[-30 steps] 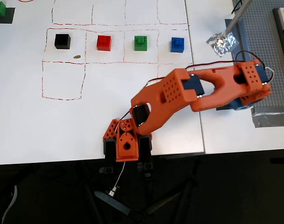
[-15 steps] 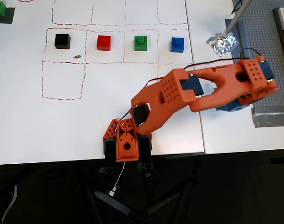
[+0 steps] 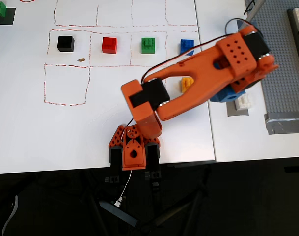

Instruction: Grab the block and put it in the grey marker

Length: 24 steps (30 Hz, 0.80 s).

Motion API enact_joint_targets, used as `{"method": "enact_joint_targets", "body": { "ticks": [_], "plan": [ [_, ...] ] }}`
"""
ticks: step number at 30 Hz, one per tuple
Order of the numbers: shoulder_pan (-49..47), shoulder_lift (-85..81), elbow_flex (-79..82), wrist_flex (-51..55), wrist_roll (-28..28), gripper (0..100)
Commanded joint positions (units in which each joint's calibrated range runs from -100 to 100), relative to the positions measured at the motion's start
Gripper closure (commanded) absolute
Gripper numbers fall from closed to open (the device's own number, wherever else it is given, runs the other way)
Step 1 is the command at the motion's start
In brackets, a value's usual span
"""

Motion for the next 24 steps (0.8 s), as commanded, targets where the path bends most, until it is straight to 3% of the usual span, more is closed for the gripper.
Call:
{"method": "enact_joint_targets", "body": {
  "ticks": [1, 5, 9, 18, 24],
  "plan": [
    [-5.6, -12.0, 4.6, -2.7, -2.8, 97],
    [-15.4, -20.5, 13.9, -4.4, -6.1, 100],
    [-26.7, -27.9, 23.1, -9.9, -13.1, 100],
    [-54.1, -49.2, 48.9, -31.9, -30.3, 100],
    [-66.3, -60.7, 62.6, -42.0, -38.5, 100]
  ]
}}
